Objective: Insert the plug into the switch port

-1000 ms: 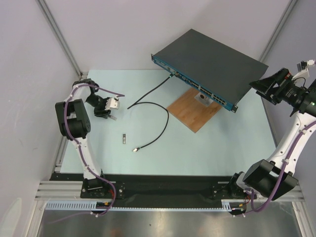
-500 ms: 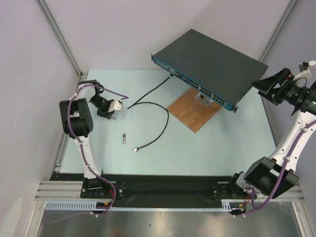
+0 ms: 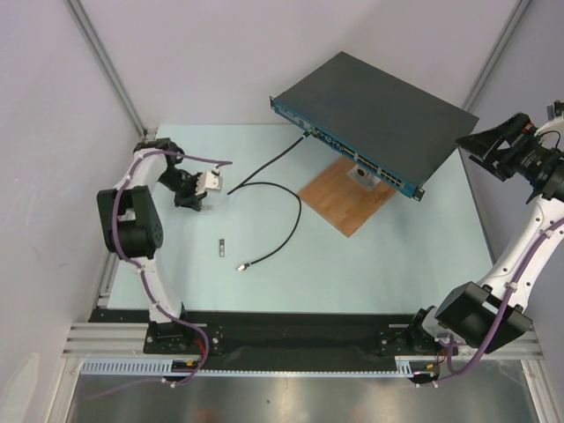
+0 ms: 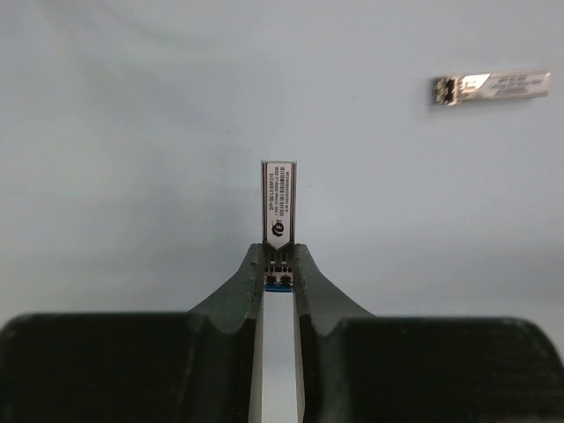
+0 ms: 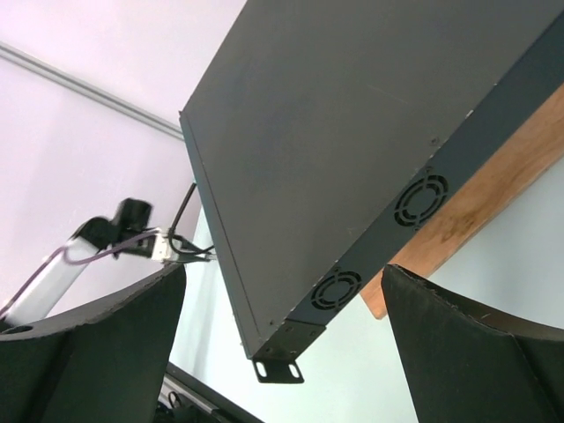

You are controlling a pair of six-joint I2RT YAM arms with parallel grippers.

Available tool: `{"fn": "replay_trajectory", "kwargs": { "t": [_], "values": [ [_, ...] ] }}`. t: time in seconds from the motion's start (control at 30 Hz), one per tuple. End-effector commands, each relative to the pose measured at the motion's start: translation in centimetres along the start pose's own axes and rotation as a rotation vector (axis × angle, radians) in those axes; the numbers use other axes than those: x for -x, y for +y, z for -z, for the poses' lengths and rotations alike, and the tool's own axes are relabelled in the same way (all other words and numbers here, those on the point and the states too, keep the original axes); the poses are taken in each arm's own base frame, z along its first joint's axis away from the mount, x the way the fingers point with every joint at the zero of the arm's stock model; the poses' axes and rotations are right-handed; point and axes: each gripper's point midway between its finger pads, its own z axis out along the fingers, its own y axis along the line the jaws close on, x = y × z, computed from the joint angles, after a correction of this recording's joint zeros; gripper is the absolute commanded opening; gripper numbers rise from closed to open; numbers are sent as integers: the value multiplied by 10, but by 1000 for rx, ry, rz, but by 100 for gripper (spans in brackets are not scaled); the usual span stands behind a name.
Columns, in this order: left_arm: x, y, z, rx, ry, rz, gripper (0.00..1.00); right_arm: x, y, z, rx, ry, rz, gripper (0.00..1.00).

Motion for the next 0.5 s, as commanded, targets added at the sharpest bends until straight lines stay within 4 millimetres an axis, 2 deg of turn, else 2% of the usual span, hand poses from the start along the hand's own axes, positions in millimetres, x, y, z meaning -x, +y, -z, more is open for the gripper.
{"fn": "replay_trajectory", "kwargs": {
  "t": [0.0, 0.03, 0.1, 0.13, 0.2, 0.23, 0.3, 0.33, 0.37, 0.43, 0.47],
  "values": [
    [55, -16, 53, 173, -114, 102, 0, 8, 28, 10, 49, -27, 54, 100],
    [64, -24, 69, 223, -114, 131, 0, 8, 30, 10, 54, -24, 54, 100],
    [70, -26, 82, 298, -115, 190, 0, 5, 35, 12, 67, -20, 65, 100],
    [74, -29, 89, 322, -128, 275, 0, 5, 37, 13, 70, -20, 69, 100],
    [93, -29, 119, 405, -163, 320, 0, 2, 44, 14, 93, -13, 78, 100],
    [105, -32, 128, 420, -213, 418, 0, 0, 46, 14, 101, -8, 75, 100],
    [135, -36, 156, 484, -292, 498, 0, -8, 51, 12, 121, 16, 80, 100],
    [143, -31, 168, 542, -302, 513, 1, -13, 54, 11, 128, 25, 85, 100],
    [165, -35, 178, 595, -314, 489, 0, -20, 56, 10, 137, 41, 83, 100],
    [195, -36, 188, 679, -335, 498, 0, -38, 62, 4, 159, 83, 116, 100],
    [203, -36, 194, 743, -313, 498, 0, -43, 64, 2, 159, 95, 126, 100]
  ]
}}
